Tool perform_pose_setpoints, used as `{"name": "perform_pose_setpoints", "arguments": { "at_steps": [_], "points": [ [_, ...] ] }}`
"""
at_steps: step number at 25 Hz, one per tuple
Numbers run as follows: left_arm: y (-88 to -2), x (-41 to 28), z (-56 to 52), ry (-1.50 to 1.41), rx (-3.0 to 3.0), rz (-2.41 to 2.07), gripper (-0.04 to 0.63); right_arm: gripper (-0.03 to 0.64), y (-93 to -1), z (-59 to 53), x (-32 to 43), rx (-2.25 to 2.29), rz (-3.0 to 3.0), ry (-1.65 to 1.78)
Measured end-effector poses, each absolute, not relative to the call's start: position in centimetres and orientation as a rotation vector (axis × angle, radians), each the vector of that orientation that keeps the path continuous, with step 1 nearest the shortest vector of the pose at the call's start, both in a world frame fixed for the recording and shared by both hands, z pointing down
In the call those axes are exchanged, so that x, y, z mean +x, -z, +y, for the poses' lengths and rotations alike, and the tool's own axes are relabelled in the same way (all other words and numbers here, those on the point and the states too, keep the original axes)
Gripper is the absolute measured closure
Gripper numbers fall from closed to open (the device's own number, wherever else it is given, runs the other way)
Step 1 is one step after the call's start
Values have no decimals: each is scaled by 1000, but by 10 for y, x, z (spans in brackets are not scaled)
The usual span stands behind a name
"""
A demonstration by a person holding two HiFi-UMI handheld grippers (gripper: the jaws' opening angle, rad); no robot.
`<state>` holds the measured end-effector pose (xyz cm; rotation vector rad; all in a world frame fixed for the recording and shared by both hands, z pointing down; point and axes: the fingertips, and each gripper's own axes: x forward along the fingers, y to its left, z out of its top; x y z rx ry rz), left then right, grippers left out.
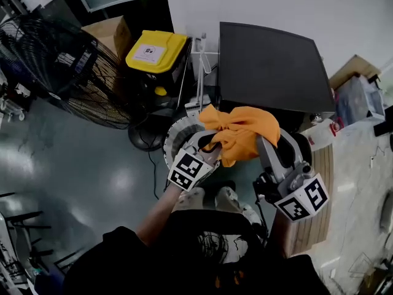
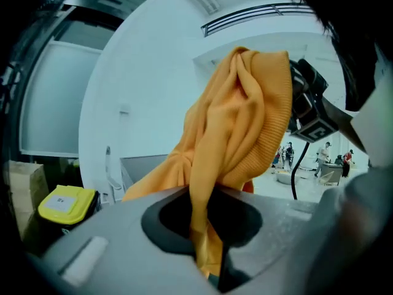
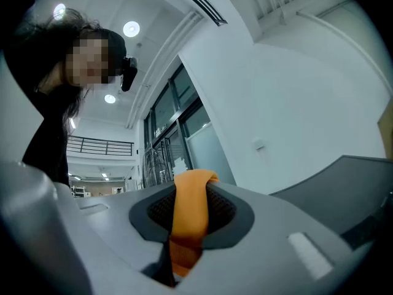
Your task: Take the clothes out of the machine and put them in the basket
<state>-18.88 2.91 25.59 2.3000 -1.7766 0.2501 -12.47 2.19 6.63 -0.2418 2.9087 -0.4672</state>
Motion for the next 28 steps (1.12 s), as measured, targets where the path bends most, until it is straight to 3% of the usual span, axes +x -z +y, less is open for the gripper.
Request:
{"name": "perform_pose_setpoints", "arguments": {
  "at_steps": [14, 28],
  "points": [
    [-195, -266, 114, -272, 2373, -1967, 549, 525, -155, 78, -182, -374, 3032, 613],
    [-330, -297, 160, -539, 2193, -1767, 549, 523, -311, 111, -228, -403, 3274, 877]
  ]
}}
